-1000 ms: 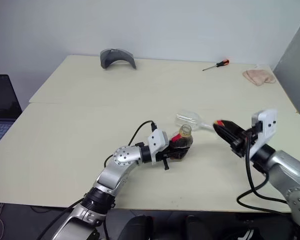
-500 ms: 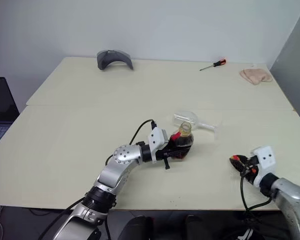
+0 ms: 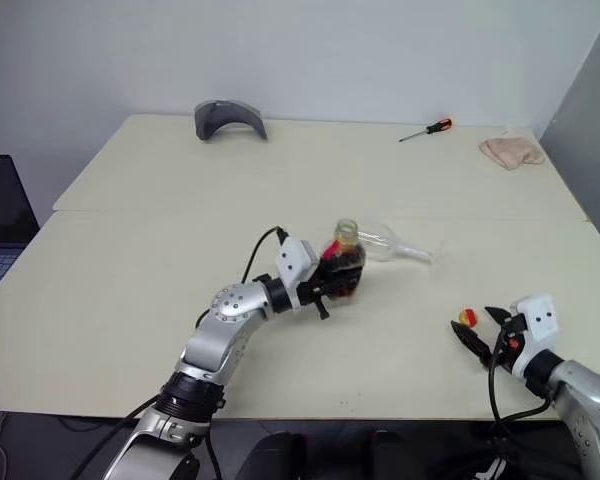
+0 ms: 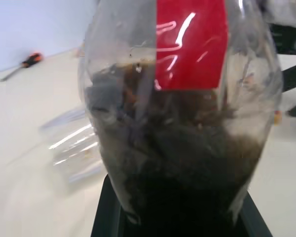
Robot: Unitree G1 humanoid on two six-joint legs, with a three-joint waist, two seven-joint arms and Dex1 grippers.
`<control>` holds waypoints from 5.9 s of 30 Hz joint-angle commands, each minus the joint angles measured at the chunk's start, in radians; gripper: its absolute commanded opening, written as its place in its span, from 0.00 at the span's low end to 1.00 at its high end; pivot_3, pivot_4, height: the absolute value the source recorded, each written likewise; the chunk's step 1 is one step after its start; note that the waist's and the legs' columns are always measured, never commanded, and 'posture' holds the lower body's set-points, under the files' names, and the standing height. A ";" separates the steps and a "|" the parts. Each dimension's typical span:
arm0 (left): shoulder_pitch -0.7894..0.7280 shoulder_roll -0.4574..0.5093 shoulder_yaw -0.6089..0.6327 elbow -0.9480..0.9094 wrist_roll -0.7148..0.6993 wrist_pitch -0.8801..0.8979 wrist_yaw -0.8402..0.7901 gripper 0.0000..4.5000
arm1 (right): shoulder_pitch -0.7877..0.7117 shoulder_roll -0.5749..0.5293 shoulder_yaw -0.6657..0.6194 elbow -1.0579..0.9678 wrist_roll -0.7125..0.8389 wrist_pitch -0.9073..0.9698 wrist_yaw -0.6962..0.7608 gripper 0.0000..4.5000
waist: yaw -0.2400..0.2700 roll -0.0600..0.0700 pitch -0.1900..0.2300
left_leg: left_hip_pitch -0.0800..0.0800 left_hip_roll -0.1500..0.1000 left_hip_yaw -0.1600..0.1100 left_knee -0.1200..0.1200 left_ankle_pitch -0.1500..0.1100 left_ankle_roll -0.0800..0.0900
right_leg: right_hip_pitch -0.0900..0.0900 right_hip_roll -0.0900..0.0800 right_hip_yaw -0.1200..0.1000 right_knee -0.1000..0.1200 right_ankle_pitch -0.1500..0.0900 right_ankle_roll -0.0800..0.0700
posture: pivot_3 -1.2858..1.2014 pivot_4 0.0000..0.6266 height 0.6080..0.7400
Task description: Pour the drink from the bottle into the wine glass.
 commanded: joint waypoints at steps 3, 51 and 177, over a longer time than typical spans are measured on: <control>-0.037 0.028 0.160 0.036 -0.029 -0.047 0.116 0.14 | -0.174 -0.067 0.080 -0.183 0.068 0.111 0.018 1.00 | -0.003 -0.001 0.001 | 0.000 0.000 -0.001 0.000 0.000 0.000 | 0.000 0.000 -0.001 0.000 0.000 0.000 | 0.52 0.24 1.00; 0.379 0.128 0.325 -0.192 -0.043 -0.101 0.354 1.00 | -0.426 0.020 0.465 -0.261 -0.424 0.221 -0.197 1.00 | 0.010 -0.006 0.002 | -0.007 -0.001 -0.002 0.008 0.000 0.000 | -0.002 -0.007 -0.006 0.002 0.002 -0.002 | 0.52 0.24 1.00; 0.319 0.379 0.184 -0.483 -0.189 0.285 -0.003 1.00 | -0.791 0.767 -0.128 0.398 0.123 0.537 -0.557 0.99 | -0.013 -0.006 0.002 | 0.000 -0.001 0.001 -0.002 0.000 -0.001 | -0.001 -0.005 -0.002 0.001 0.004 -0.007 | 0.52 0.24 1.00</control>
